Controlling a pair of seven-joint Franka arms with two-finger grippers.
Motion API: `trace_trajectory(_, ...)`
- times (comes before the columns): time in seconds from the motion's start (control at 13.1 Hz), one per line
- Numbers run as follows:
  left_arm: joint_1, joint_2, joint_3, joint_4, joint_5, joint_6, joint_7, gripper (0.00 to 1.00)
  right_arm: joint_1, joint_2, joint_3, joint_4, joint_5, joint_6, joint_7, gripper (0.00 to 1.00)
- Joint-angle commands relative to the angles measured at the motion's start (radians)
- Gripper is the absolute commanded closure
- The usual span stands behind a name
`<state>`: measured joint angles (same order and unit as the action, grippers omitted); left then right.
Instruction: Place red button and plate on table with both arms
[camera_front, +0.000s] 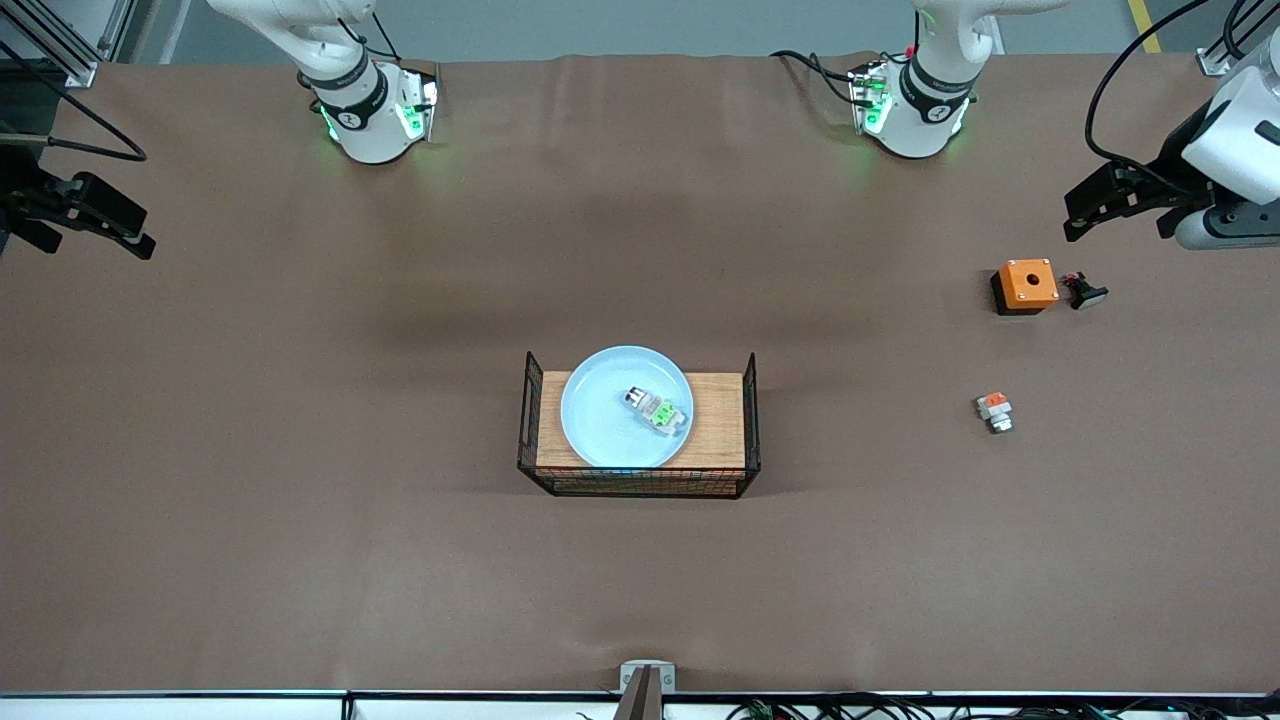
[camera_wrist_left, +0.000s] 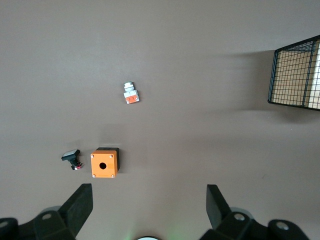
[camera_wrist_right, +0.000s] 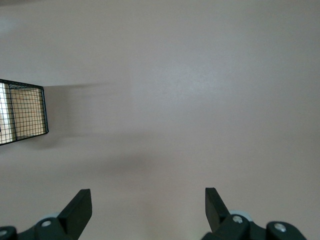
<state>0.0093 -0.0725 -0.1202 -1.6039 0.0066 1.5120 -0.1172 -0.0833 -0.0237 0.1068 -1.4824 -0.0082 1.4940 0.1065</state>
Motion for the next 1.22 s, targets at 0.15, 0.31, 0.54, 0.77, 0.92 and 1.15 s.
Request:
trace_trajectory(0.15,0.002,0.008,0.004,0.024,-0.014,-0.012,0.014,0.0,-0.006,-0.012,0.005,0.001,-0.019,-0.006,-0.011,0.0)
trace_trajectory(0.31,-0.009,0.008,0.002,0.051,-0.014,-0.012,0.005,0.0,-0.006,-0.012,0.005,0.001,-0.019,-0.003,-0.011,0.0)
trace_trajectory(0.54,-0.034,0.023,-0.009,0.062,-0.019,-0.012,0.001,0.0,-0.004,-0.012,0.005,0.001,-0.019,0.0,-0.01,0.0)
trace_trajectory(0.77,-0.081,0.04,-0.042,0.091,-0.019,-0.012,-0.059,0.0,-0.001,-0.012,0.005,0.001,-0.018,0.0,-0.01,0.0)
trace_trajectory(0.92,-0.089,0.06,-0.099,0.108,-0.02,-0.012,-0.129,0.0,-0.003,-0.01,0.005,0.002,-0.012,0.005,-0.01,0.0)
trace_trajectory(1.15,-0.089,0.12,-0.182,0.153,-0.049,-0.012,-0.257,0.0,-0.001,-0.007,0.005,0.001,-0.01,0.005,-0.005,0.0)
